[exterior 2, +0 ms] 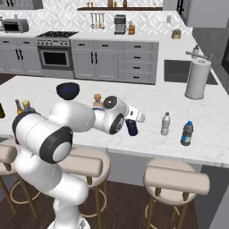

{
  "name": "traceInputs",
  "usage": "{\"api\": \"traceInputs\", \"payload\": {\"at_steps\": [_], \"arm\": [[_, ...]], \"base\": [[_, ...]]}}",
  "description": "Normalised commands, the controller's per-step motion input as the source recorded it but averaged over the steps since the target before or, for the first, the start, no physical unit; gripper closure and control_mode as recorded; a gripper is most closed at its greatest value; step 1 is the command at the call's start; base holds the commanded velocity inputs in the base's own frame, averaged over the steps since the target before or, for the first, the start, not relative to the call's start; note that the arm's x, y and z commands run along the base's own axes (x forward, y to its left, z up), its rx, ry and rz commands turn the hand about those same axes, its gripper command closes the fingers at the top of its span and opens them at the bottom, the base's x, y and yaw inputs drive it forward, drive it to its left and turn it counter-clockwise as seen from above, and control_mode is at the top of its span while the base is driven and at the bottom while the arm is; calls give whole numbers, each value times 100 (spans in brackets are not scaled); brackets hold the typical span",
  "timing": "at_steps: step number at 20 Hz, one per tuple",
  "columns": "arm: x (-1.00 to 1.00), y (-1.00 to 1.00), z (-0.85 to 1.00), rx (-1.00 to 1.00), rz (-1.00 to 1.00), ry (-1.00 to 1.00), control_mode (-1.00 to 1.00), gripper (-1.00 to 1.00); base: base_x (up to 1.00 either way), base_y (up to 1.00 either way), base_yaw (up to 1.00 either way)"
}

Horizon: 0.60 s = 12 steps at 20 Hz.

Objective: Move the plastic bottles in the middle to the plastics group, and the glass bottles in the middle to the glass group.

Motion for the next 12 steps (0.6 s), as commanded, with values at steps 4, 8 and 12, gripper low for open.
{"api": "traceInputs", "payload": {"at_steps": [4,8,12], "arm": [[0,-75,-1,0,-5,0,-100,100],[2,-71,-2,6,0,0,-100,100],[0,-66,-22,9,0,-8,-100,100]], "base": [[0,0,0],[0,0,0],[0,0,0]]}}
